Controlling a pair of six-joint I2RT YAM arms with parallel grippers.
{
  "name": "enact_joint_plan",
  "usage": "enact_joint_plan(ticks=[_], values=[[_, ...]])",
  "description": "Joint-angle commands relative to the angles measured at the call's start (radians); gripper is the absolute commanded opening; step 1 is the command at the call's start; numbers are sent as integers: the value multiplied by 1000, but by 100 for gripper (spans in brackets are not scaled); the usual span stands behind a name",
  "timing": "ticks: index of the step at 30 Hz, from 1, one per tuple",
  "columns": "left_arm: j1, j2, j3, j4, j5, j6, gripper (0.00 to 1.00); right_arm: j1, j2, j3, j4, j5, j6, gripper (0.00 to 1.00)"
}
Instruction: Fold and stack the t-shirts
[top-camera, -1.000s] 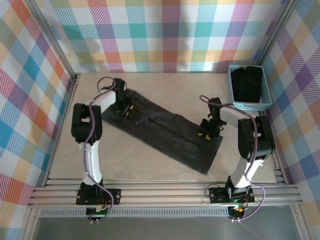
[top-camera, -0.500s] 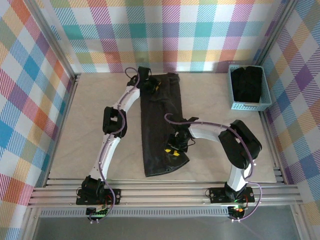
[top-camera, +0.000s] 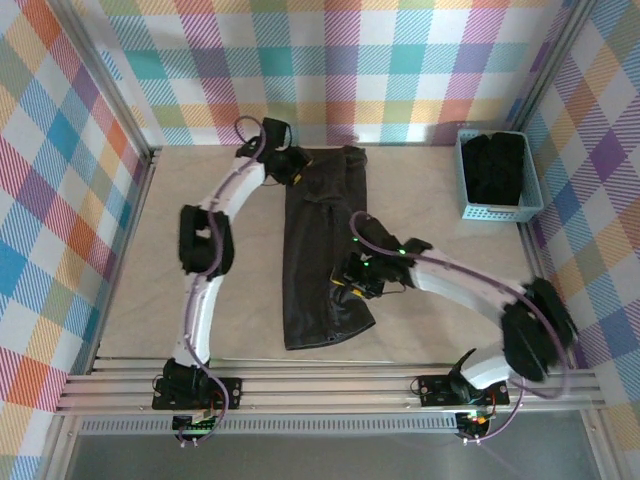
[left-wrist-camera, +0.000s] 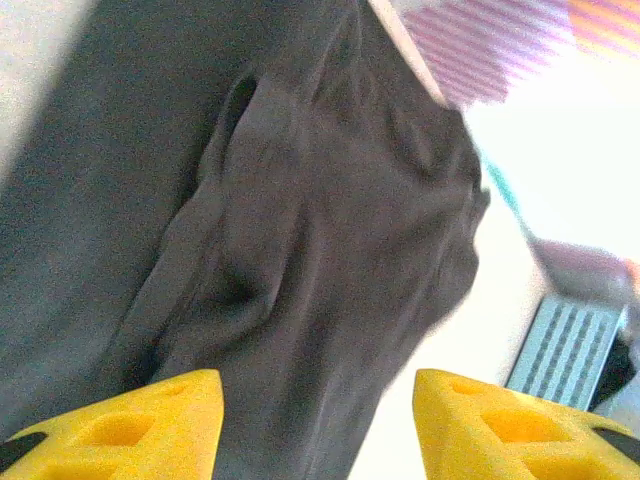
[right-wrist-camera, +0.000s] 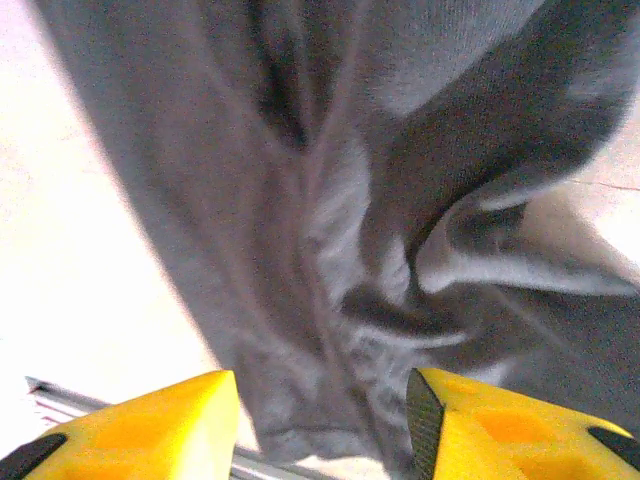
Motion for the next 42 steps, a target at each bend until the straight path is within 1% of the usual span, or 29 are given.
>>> enact_joint_plan(ticks=[1, 3, 4, 6, 9, 12, 15, 19, 23, 25, 27, 30, 33, 36, 39, 42], values=[[-83, -375, -369, -111, -37, 105, 45, -30, -124, -130, -31, 39, -39, 48], [-134, -547, -640, -178, -59, 115, 44, -55, -171, -173, -52, 0, -112, 48], [-160, -622, -759, -182, -60, 102, 44, -63, -179, -181, -60, -16, -145, 48], [-257, -795, -1006, -165, -61, 37, 44, -70, -173, -194, -53, -63, -240, 49], [-408, -976, -1245, -98, -50, -105, 47, -75, -112, -173, -81, -84, -331, 50], [-521, -1053, -1356, -10, -80, -213, 50, -88, -65, -162, -73, -88, -374, 51], [-561, -1028, -1384, 62, -94, -248, 50, -109, -32, -162, -60, -89, -389, 53], [-582, -933, -1383, 87, -108, -244, 49, -120, -4, -175, -44, -92, -394, 53], [-611, -850, -1381, 213, -94, -238, 48, -121, 13, -195, -17, -117, -387, 53], [-629, -800, -1359, 241, -89, -230, 45, -121, 35, -196, -11, -125, -388, 53], [-643, -763, -1336, 227, -107, -224, 38, -120, 66, -195, 3, -138, -390, 52], [-645, -760, -1346, 235, -128, -236, 30, -120, 127, -198, 24, -147, -390, 47], [-645, -779, -1347, 221, -149, -231, 27, -118, 162, -200, 6, -110, -391, 44], [-645, -786, -1346, 218, -154, -230, 25, -112, 148, -216, 19, -134, -373, 42], [-645, -780, -1342, 220, -154, -228, 23, -52, 103, -221, -2, -118, -327, 44], [-645, -782, -1345, 223, -160, -229, 21, -7, 72, -250, 21, -117, -262, 45]])
